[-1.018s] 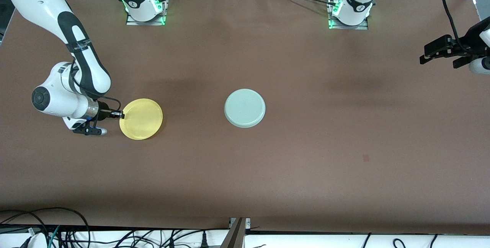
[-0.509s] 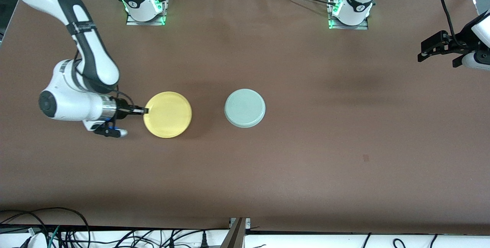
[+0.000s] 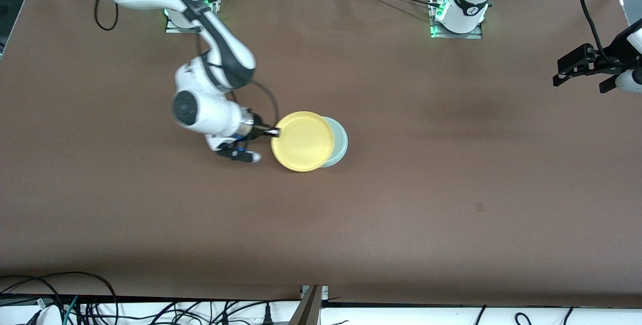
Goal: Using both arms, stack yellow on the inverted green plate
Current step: 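Slide the yellow plate with the right gripper toward the green plate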
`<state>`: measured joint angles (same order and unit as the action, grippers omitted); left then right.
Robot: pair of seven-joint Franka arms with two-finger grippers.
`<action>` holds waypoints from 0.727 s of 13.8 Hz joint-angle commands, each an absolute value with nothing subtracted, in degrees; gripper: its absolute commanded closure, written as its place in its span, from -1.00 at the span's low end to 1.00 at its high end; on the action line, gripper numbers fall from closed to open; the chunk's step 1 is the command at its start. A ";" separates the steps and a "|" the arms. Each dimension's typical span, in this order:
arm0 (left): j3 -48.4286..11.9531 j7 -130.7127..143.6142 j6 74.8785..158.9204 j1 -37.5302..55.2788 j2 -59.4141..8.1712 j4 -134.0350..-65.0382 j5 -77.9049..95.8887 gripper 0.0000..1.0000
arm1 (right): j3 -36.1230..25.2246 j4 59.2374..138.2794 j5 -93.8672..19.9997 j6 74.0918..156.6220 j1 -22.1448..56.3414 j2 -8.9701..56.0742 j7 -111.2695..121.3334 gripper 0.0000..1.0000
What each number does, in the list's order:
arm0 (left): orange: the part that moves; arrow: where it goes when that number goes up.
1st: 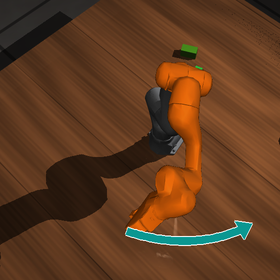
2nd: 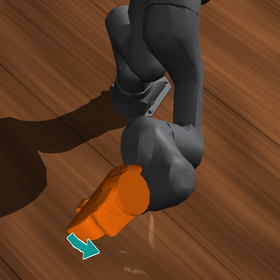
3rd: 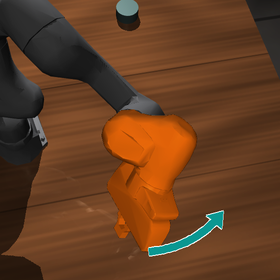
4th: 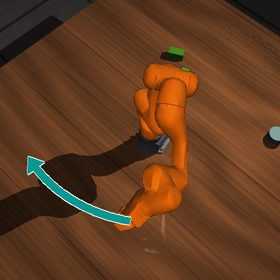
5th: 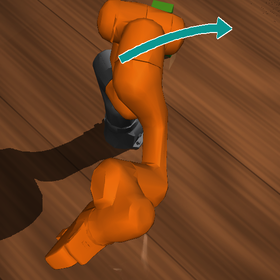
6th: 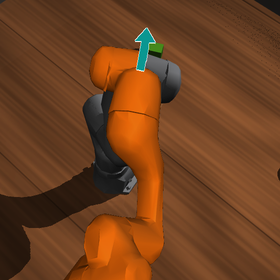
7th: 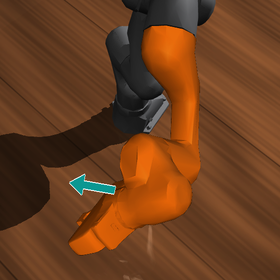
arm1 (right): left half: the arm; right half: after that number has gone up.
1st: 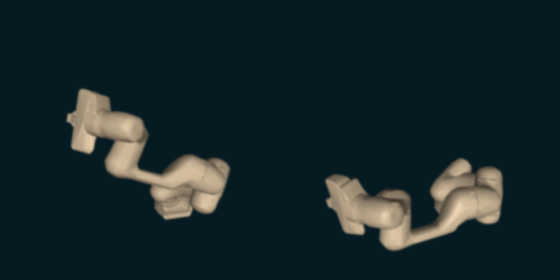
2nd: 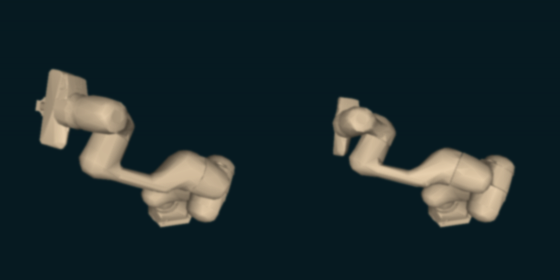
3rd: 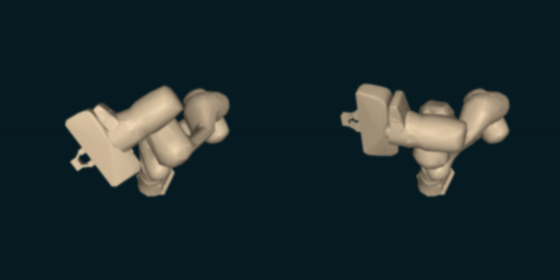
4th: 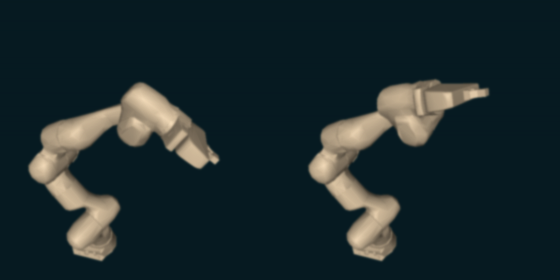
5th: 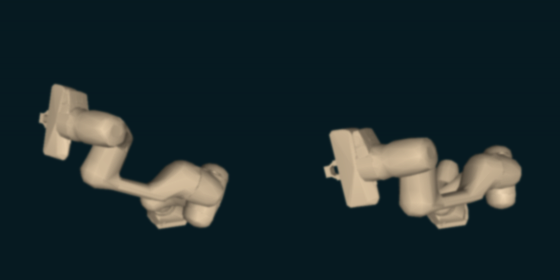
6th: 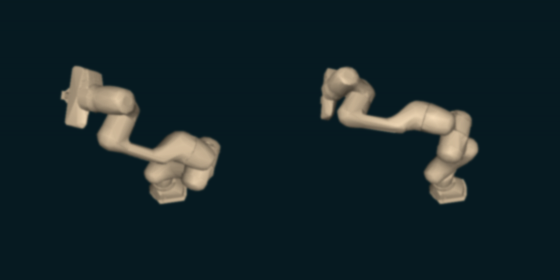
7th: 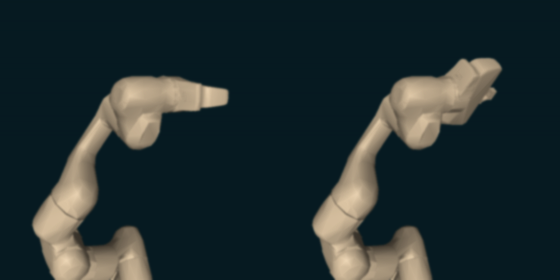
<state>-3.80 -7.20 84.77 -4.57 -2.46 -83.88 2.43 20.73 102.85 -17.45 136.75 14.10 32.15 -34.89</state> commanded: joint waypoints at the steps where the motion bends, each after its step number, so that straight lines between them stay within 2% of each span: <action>1: -4.57 -8.87 83.67 -4.92 -2.55 -83.49 1.14 -1.00 | 20.13 102.22 -17.23 142.29 17.05 35.76 -37.53 1.00; 10: -4.75 -8.88 85.43 -4.14 -3.95 -81.91 1.84 -1.00 | 18.11 104.59 -15.29 142.30 19.33 36.65 -37.62 1.00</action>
